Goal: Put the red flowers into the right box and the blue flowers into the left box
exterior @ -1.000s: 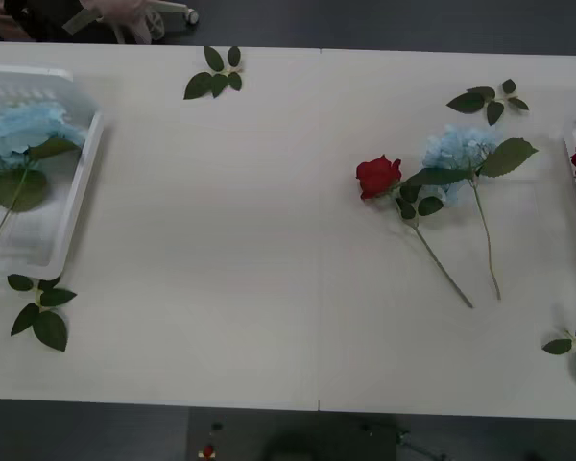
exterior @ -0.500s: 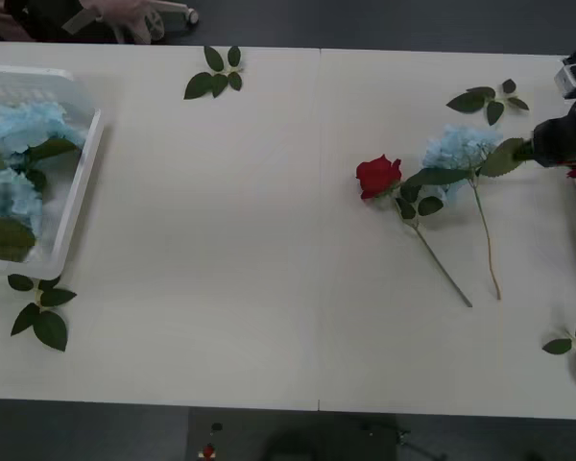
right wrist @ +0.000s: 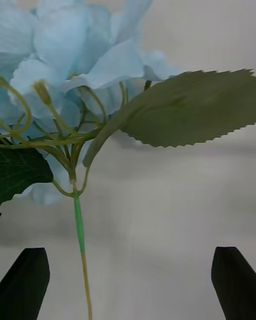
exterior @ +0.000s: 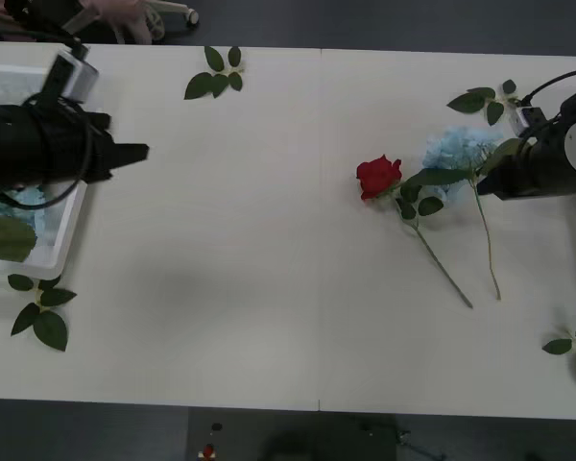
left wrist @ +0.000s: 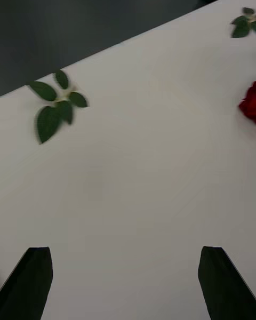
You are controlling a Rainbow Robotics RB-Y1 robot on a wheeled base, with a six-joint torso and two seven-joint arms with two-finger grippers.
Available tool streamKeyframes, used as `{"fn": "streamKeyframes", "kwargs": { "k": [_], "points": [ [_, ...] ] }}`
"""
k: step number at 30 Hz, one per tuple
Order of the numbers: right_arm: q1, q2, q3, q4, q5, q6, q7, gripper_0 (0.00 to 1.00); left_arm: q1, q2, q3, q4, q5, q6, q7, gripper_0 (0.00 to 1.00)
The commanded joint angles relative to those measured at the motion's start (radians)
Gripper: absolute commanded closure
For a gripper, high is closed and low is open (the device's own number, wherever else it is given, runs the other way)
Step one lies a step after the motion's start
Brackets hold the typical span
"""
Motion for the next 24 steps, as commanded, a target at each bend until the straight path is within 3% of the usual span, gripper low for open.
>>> {"fn": "streamKeyframes", "kwargs": {
  "k": [1, 6, 10, 12, 15, 17, 21, 24],
  "points": [
    [-0.024, 0.002, 0.018, -0.008, 0.007, -0.013, -0.032, 0.11, -0.074, -0.142, -0.122, 0.072, -0.02, 0.003, -0.077, 0.21],
    [-0.028, 0.002, 0.099, -0.006, 0.006, -0.096, -0.044, 0.11, -0.198, -0.3, -0.22, 0.204, -0.057, 0.003, -0.076, 0.21],
    [-0.034, 0.017, 0.124, 0.018, 0.019, -0.12, -0.052, 0.11, -0.236, -0.364, -0.234, 0.197, -0.057, 0.004, -0.105, 0.18],
    [-0.034, 0.039, 0.127, 0.043, 0.036, -0.12, -0.05, 0.12, -0.235, -0.396, -0.21, 0.149, -0.048, 0.003, -0.189, 0.0],
    [-0.036, 0.06, 0.128, 0.066, 0.053, -0.12, -0.052, 0.12, -0.203, -0.427, -0.158, 0.082, 0.056, 0.004, -0.265, 0.0],
    [-0.039, 0.068, 0.131, 0.075, 0.062, -0.124, -0.05, 0.18, -0.167, -0.438, -0.122, 0.034, 0.154, 0.007, -0.308, 0.0],
    [-0.047, 0.079, 0.136, 0.097, 0.065, -0.124, -0.05, 0.47, -0.084, -0.415, -0.016, -0.061, 0.395, 0.116, -0.378, 0.0],
    [-0.048, 0.085, 0.14, 0.107, 0.065, -0.133, -0.048, 0.58, -0.072, -0.404, 0.016, -0.072, 0.481, 0.185, -0.432, 0.0]
  ]
}}
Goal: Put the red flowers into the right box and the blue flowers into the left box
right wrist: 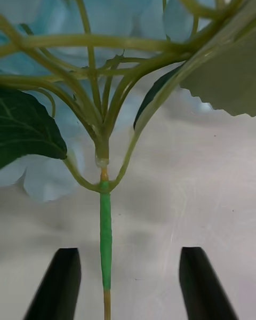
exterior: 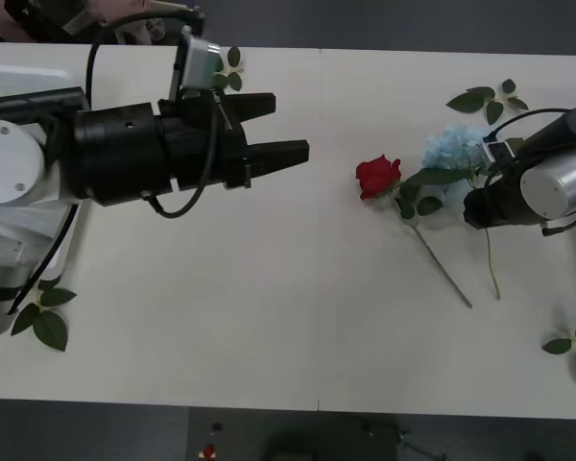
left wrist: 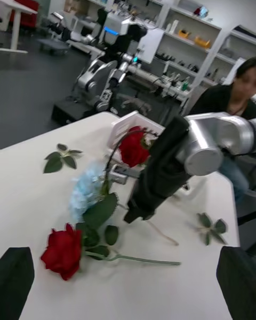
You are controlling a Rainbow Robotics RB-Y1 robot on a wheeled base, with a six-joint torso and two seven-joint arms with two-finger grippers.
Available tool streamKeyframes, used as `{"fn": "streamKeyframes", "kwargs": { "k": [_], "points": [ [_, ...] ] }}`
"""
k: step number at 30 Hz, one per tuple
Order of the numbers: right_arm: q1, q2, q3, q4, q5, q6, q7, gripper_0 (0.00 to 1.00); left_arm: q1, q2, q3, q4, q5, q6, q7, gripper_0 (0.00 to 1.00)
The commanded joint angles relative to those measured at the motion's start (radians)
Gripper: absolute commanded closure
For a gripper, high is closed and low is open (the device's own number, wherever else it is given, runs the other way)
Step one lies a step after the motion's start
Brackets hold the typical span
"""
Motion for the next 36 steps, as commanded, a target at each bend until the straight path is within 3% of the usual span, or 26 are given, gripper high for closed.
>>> {"fn": "streamKeyframes", "kwargs": {
  "k": [1, 5, 8, 14, 22, 30, 36],
  "points": [
    [-0.047, 0.002, 0.0, 0.017, 0.002, -0.017, -0.041, 0.66, 0.025, 0.041, 0.036, -0.039, 0.076, 0.081, -0.116, 0.0],
    [-0.051, 0.002, -0.001, 0.023, -0.001, -0.019, -0.041, 0.92, 0.087, 0.028, 0.02, -0.039, 0.069, 0.069, -0.203, 0.0],
    [-0.063, -0.006, -0.003, 0.023, -0.024, -0.019, -0.046, 1.0, 0.103, 0.041, -0.008, -0.039, 0.08, 0.034, -0.235, 0.0],
    [-0.066, -0.058, -0.049, -0.015, -0.152, -0.047, -0.02, 1.0, 0.077, 0.145, -0.091, -0.042, 0.149, -0.069, -0.238, 0.0],
    [-0.042, -0.155, -0.2, -0.17, -0.366, -0.048, 0.057, 1.0, 0.081, 0.185, -0.1, -0.042, 0.169, -0.077, -0.241, 0.0],
    [0.049, -0.138, -0.4, -0.265, -0.667, -0.047, 0.324, 1.0, 0.081, 0.185, -0.1, -0.042, 0.169, -0.077, -0.241, 0.0],
    [0.056, -0.097, -0.417, -0.279, -0.811, -0.047, 0.517, 1.0, 0.081, 0.185, -0.1, -0.042, 0.169, -0.077, -0.241, 0.0]
  ]
}}
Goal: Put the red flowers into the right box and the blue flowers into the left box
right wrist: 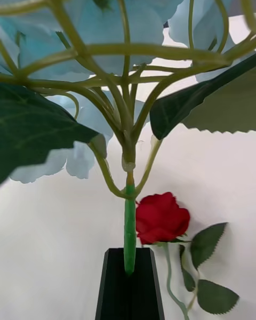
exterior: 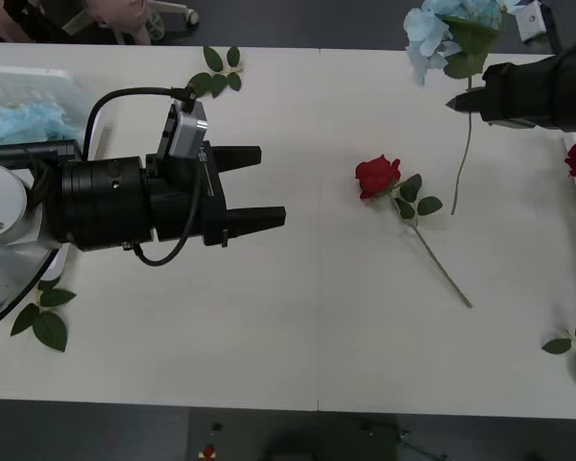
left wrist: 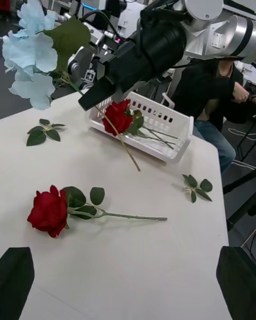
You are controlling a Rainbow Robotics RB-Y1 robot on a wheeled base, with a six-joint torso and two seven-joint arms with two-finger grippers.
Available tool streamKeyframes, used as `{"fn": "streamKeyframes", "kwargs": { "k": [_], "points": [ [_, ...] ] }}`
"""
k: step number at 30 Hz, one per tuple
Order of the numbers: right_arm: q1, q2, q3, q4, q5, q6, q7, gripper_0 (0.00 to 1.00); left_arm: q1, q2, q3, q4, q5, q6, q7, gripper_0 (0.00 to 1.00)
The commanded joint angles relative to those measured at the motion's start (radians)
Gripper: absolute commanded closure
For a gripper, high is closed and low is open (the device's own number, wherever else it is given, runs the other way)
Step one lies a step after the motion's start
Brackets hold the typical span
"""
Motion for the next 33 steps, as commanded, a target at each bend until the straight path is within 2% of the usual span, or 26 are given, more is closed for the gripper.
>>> {"fn": "streamKeyframes", "kwargs": {
  "k": [1, 5, 11, 17, 29, 30, 31, 32, 33],
  "points": [
    [-0.02, 0.041, 0.011, -0.024, -0.103, -0.007, 0.163, 1.0, -0.021, 0.01, 0.021, -0.023, 0.006, -0.003, -0.016, 0.0],
    [-0.026, 0.102, -0.004, -0.024, -0.178, -0.019, 0.265, 1.0, -0.021, 0.01, 0.021, -0.023, 0.006, -0.003, -0.016, 0.0],
    [-0.04, 0.21, -0.021, -0.028, -0.183, -0.032, 0.372, 1.0, -0.01, -0.002, 0.008, -0.002, 0.011, -0.007, -0.016, 0.0],
    [-0.061, 0.259, -0.021, -0.074, -0.241, -0.078, 0.42, 1.0, -0.11, -0.057, -0.048, 0.15, 0.086, 0.003, -0.022, 0.0],
    [-0.063, 0.349, -0.026, -0.094, -0.214, -0.122, 0.426, 1.0, -0.295, -0.2, -0.112, 0.434, 0.083, -0.027, -0.043, 0.02],
    [-0.065, 0.353, -0.026, -0.094, -0.214, -0.125, 0.426, 1.0, -0.301, -0.206, -0.115, 0.446, 0.083, -0.032, -0.043, 0.26],
    [-0.066, 0.354, -0.026, -0.094, -0.214, -0.127, 0.426, 1.0, -0.308, -0.212, -0.118, 0.458, 0.083, -0.043, -0.043, 0.66],
    [-0.068, 0.357, -0.026, -0.094, -0.214, -0.127, 0.426, 1.0, -0.309, -0.218, -0.118, 0.463, 0.082, -0.055, -0.043, 1.0],
    [-0.068, 0.359, -0.026, -0.096, -0.214, -0.127, 0.426, 1.0, -0.309, -0.221, -0.12, 0.468, 0.079, -0.067, -0.043, 1.0]
  ]
}}
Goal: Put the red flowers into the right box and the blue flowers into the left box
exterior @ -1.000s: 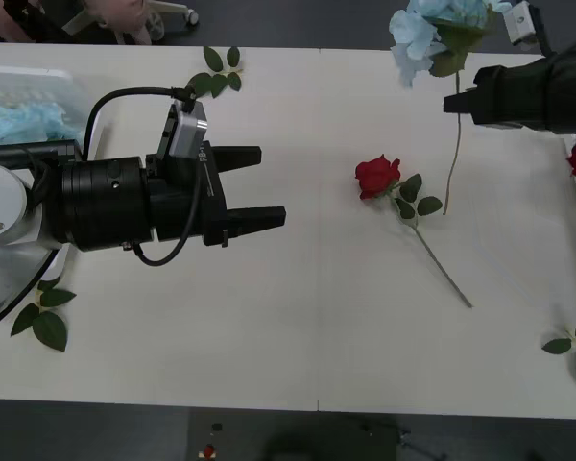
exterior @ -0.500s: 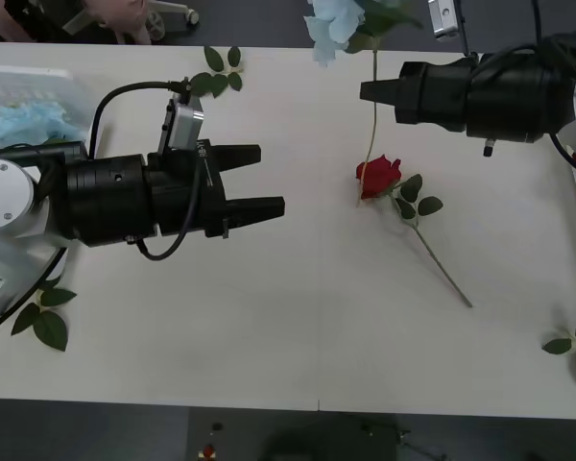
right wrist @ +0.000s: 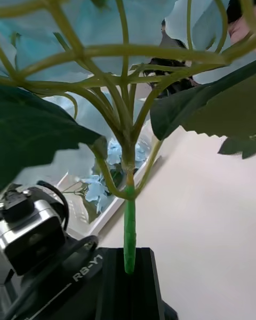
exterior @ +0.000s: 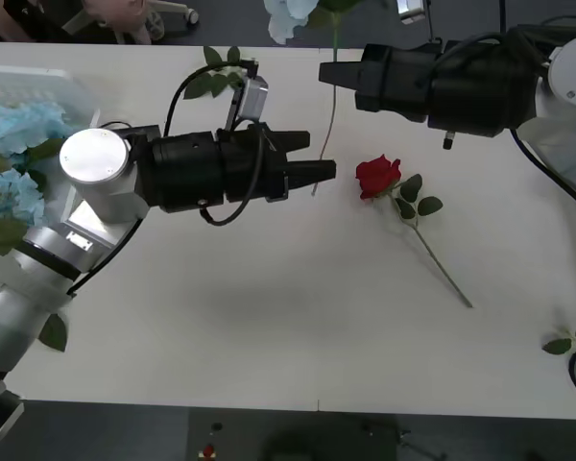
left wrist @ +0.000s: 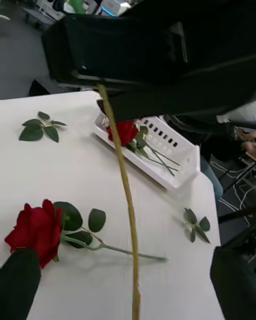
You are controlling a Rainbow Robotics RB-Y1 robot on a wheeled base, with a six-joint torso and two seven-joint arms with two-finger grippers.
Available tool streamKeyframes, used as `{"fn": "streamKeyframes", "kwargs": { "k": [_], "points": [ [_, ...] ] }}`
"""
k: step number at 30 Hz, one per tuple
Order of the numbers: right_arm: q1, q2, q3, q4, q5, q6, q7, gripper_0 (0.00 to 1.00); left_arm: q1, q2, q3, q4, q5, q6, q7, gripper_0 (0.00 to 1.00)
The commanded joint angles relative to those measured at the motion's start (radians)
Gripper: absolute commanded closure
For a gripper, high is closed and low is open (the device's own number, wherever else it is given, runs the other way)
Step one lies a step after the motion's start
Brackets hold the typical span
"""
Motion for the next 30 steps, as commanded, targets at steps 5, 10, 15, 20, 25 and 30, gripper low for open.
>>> {"fn": "streamKeyframes", "kwargs": {
  "k": [5, 10, 15, 20, 25, 30],
  "points": [
    [-0.036, 0.004, -0.016, -0.03, -0.004, -0.004, 0.034, 1.0, -0.033, -0.017, -0.009, 0.005, -0.013, -0.066, -0.042, 1.0],
    [-0.038, 0.004, -0.016, -0.028, -0.004, -0.004, 0.031, 1.0, -0.033, -0.017, -0.009, 0.007, -0.013, -0.071, -0.043, 1.0],
    [-0.038, 0.004, -0.016, -0.03, -0.004, -0.006, 0.031, 1.0, -0.032, -0.015, -0.009, 0.007, -0.013, -0.075, -0.042, 1.0],
    [-0.039, 0.003, -0.016, -0.03, -0.007, -0.006, 0.03, 1.0, -0.032, -0.003, -0.007, 0.005, -0.013, -0.075, -0.043, 1.0],
    [-0.044, -0.006, -0.016, -0.028, 0.007, -0.006, 0.033, 0.29, -0.01, 0.118, -0.047, 0.007, 0.003, -0.097, -0.025, 1.0],
    [-0.044, -0.02, -0.016, -0.028, 0.01, -0.006, 0.039, 0.0, 0.014, 0.344, -0.132, 0.002, 0.21, -0.123, -0.014, 1.0]
  ]
}}
